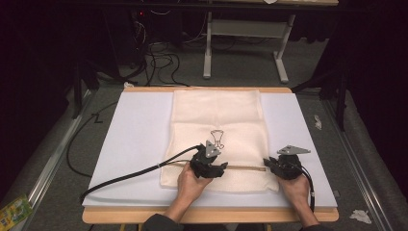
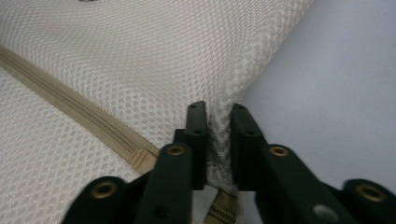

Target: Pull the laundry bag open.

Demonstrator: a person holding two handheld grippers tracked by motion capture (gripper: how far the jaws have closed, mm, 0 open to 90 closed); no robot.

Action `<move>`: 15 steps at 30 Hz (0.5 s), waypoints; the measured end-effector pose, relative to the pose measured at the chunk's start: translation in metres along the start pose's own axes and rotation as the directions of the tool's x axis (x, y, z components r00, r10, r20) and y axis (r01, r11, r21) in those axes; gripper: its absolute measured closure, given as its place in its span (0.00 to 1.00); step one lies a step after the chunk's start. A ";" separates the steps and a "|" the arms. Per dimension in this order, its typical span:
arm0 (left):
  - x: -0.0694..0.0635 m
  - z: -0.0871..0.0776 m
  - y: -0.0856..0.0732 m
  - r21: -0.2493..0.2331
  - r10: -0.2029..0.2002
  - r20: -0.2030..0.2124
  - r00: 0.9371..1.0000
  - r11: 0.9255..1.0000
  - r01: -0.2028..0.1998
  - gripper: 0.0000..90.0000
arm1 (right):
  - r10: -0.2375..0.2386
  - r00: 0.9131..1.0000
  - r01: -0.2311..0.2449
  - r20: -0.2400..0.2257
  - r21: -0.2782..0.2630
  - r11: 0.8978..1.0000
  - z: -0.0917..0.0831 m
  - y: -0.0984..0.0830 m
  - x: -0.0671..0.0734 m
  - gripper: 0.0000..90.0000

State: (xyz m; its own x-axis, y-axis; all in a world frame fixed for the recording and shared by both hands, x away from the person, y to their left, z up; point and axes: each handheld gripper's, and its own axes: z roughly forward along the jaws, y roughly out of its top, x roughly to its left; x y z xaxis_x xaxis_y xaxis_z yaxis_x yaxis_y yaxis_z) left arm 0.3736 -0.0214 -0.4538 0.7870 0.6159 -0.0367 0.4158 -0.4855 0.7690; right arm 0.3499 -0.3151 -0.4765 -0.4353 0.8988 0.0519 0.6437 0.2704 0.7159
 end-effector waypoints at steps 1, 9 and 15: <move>-0.001 0.001 0.001 -0.002 -0.002 0.009 1.000 1.000 0.002 0.45 | -0.002 1.000 0.002 -0.009 -0.002 1.000 0.000 0.000 -0.001 0.94; -0.009 0.009 0.004 -0.009 -0.004 0.055 0.999 1.000 0.004 0.46 | 0.006 0.998 -0.008 -0.063 -0.035 0.999 -0.008 0.003 -0.006 0.97; -0.018 0.014 0.011 -0.019 0.010 0.074 0.997 1.000 -0.009 0.47 | -0.001 0.996 -0.006 -0.089 -0.074 0.997 -0.016 0.011 -0.006 0.97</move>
State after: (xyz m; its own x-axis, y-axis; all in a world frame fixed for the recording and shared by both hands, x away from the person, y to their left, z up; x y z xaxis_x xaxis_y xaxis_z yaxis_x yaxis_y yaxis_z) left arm 0.3702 -0.0469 -0.4533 0.8227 0.5634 -0.0759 0.4001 -0.4791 0.7813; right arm 0.3491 -0.3227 -0.4577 -0.4900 0.8643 0.1131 0.5980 0.2389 0.7651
